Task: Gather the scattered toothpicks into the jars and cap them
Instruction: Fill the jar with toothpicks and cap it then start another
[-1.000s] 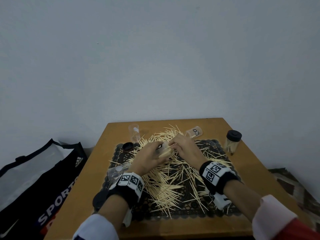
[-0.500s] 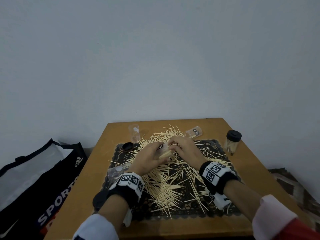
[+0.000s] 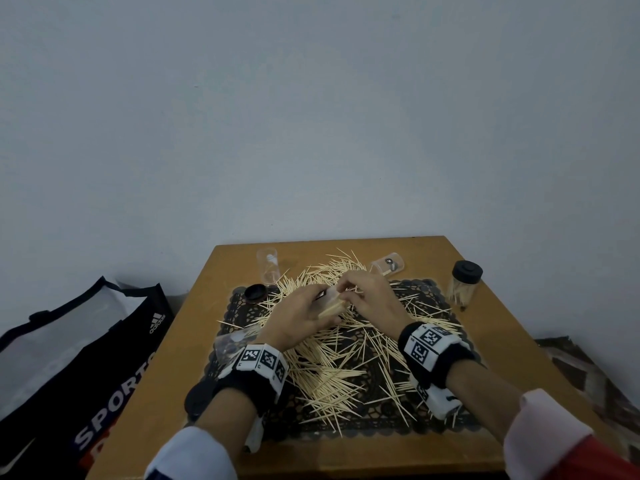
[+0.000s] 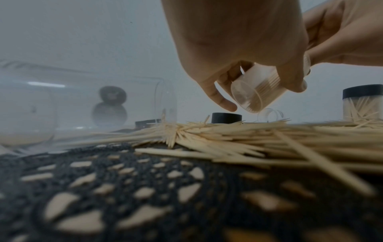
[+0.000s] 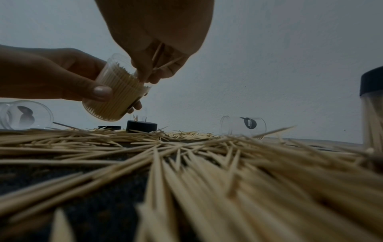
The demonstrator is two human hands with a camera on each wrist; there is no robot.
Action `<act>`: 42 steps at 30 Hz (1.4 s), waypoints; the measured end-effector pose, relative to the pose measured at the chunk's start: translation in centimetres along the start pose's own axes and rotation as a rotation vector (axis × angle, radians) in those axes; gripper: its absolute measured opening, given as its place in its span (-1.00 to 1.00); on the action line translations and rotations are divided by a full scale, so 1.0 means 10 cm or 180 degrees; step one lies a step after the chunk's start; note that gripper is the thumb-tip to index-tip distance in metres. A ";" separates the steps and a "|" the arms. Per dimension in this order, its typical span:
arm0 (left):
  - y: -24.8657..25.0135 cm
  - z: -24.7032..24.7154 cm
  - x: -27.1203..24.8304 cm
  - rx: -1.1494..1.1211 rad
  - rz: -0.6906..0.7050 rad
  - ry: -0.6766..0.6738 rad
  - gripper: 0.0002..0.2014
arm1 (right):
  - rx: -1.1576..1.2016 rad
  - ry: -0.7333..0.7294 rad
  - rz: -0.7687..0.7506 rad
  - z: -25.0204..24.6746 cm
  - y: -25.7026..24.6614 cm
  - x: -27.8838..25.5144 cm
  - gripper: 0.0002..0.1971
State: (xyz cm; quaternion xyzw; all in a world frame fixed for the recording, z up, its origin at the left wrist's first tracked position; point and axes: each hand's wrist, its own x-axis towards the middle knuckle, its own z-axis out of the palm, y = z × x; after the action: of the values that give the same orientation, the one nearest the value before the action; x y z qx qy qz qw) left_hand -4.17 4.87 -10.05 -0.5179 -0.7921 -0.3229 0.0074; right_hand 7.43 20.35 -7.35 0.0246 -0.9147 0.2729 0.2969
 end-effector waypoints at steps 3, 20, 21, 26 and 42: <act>0.02 -0.01 0.00 -0.0044 -0.0001 0.0019 -0.36 | -0.0045 0.0033 0.0010 0.00 -0.01 0.00 -0.88; 0.05 -0.02 0.00 -0.0131 0.0037 0.0017 -0.37 | -0.0167 0.0303 -0.0015 -0.01 0.01 0.01 -0.87; 0.05 -0.02 0.00 -0.0138 0.0044 0.0007 -0.35 | -0.0198 0.0344 -0.0025 -0.01 0.01 0.01 -0.88; 0.05 -0.03 -0.01 -0.0149 0.0063 0.0002 -0.36 | -0.0417 0.0488 0.0180 -0.01 0.00 0.00 -0.94; 0.09 -0.05 -0.03 -0.0165 0.0127 -0.0095 -0.35 | 0.0008 0.0013 0.0157 -0.01 -0.01 0.00 -0.69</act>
State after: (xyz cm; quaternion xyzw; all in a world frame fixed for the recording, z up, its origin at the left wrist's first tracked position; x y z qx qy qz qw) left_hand -3.48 4.59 -9.30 -0.5384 -0.7730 -0.3355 -0.0114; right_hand 7.48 20.28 -7.25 0.0018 -0.9141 0.2813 0.2919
